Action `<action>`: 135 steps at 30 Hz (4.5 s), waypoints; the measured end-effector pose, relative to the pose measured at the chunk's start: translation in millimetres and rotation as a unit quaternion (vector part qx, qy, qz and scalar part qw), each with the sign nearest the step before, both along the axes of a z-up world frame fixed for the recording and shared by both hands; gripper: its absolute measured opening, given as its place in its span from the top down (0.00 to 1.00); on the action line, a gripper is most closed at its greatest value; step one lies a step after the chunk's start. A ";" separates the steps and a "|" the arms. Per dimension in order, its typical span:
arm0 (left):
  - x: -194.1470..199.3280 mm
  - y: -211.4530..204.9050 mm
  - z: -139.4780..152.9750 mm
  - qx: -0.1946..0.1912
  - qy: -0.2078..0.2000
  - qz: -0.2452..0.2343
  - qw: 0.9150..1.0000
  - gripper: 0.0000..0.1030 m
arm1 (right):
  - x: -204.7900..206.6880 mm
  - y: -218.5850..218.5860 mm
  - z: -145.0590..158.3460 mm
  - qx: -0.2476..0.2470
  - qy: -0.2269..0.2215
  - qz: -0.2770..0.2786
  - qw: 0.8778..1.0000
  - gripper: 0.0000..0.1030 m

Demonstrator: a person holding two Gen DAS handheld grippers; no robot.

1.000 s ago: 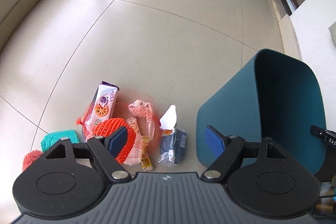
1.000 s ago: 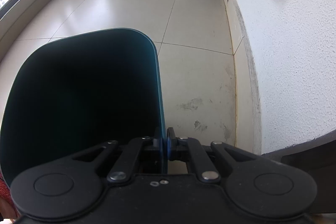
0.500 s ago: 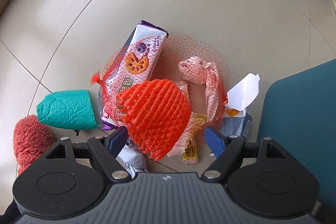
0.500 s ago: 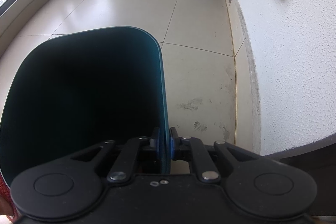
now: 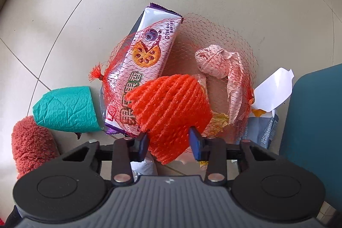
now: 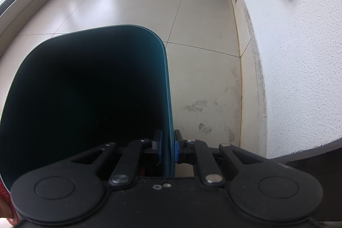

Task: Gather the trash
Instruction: 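Lower the left gripper and grasp the orange foam mesh sleeve, then carry the orange mesh sleeve into the wastebasket and open the left gripper, then lower the left gripper and grasp the grey-blue snack bag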

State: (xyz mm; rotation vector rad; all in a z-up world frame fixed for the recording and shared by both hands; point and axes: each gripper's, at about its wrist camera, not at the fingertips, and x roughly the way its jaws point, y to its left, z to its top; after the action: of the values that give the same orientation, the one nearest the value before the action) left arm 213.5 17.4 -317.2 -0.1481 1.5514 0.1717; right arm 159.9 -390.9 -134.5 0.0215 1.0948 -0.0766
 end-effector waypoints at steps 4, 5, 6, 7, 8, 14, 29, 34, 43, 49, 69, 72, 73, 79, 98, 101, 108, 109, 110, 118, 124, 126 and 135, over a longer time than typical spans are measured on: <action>-4.6 -0.3 16.9 -0.006 -0.015 -0.002 1.000 0.88 | 0.2 -0.1 -1.5 0.001 0.000 0.000 1.000 0.90; -6.1 -0.7 23.7 -0.010 -0.020 -0.003 1.000 0.89 | 0.3 -0.5 -1.5 0.001 0.000 0.000 1.000 0.90; -7.3 -1.2 30.9 -0.010 -0.025 -0.003 1.000 0.89 | -0.3 -1.0 -0.6 0.003 0.000 -0.001 1.000 0.90; -8.6 -1.9 38.9 -0.010 -0.030 -0.002 0.999 0.89 | -0.5 -1.7 -0.3 0.004 0.000 -0.001 1.000 0.90; -9.7 -2.8 47.3 -0.014 -0.035 -0.003 0.999 0.90 | -0.8 -2.5 -0.3 0.005 -0.001 -0.001 1.000 0.91; -18.8 -15.3 105.7 -0.039 -0.073 -0.012 0.996 0.90 | -3.4 -7.0 1.5 0.010 -0.002 0.002 1.000 0.92; -39.4 -117.8 258.3 -0.142 -0.194 -0.143 0.960 0.89 | -3.8 -6.5 3.2 0.013 -0.005 0.007 1.000 0.91; -38.7 -159.5 277.3 -0.152 -0.209 -0.189 0.947 0.89 | -3.8 -7.1 3.0 0.014 -0.005 0.007 1.000 0.91; -25.5 -230.8 239.3 -0.129 -0.184 -0.236 0.945 0.89 | -3.6 -8.8 1.8 0.017 -0.004 0.007 1.000 0.91; -14.3 -263.4 193.3 -0.092 -0.156 -0.248 0.952 0.89 | -1.1 -8.2 0.9 0.014 0.000 0.009 1.000 0.91; 4.6 -266.0 119.1 -0.109 -0.059 -0.225 0.966 0.62 | -1.3 -17.5 -2.4 0.025 0.000 0.013 1.000 0.91; -0.8 -262.5 129.9 -0.115 -0.083 -0.229 0.963 0.36 | -1.4 -17.5 -2.4 0.025 0.000 0.014 1.000 0.91; -3.2 -261.5 134.5 -0.117 -0.089 -0.232 0.962 0.36 | -1.4 -17.4 -2.4 0.025 0.000 0.014 1.000 0.92; -17.6 -243.9 164.0 -0.136 -0.115 -0.244 0.953 0.36 | 0.7 -19.7 -4.8 0.027 0.005 0.013 1.000 0.92; -19.9 -115.4 232.6 -0.044 -0.234 -0.179 0.955 0.26 | 0.7 -13.8 -1.6 0.016 0.006 0.023 1.000 0.89; -7.1 -84.8 226.4 -0.030 -0.224 -0.143 0.964 0.26 | -0.7 -11.1 -1.7 0.011 0.007 0.032 0.999 0.89; 11.7 -43.0 177.7 0.000 -0.192 -0.100 0.976 0.26 | 3.5 -10.2 -8.2 0.011 0.018 0.033 0.999 0.90; 12.7 -39.0 168.2 0.003 -0.182 -0.094 0.979 0.26 | 4.9 -10.3 -8.3 0.010 0.018 0.033 0.999 0.89; 16.8 -32.9 157.9 0.005 -0.173 -0.086 0.981 0.26 | 6.5 -10.4 -8.3 0.008 0.019 0.034 0.999 0.89; 2.6 -31.5 62.8 0.024 -0.087 -0.086 0.992 0.26 | 13.5 -8.7 -12.9 0.005 0.023 0.032 0.999 0.88; 1.8 -53.3 20.5 0.026 -0.057 -0.116 0.991 0.26 | 14.4 -4.5 -20.2 0.000 0.029 0.033 0.999 0.87; 5.2 -57.1 7.8 0.038 -0.053 -0.126 0.990 0.27 | 13.7 -3.4 -22.6 -0.002 0.031 0.033 0.999 0.87; 11.7 -53.1 -11.2 0.059 -0.032 -0.129 0.989 0.94 | 14.8 -2.2 -28.7 -0.001 0.035 0.031 0.999 0.87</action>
State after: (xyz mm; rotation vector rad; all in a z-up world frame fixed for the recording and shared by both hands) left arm 225.2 -35.6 -328.4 0.1382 1.4772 0.0532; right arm 174.7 -393.1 -163.2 -0.0174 1.1641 -0.0220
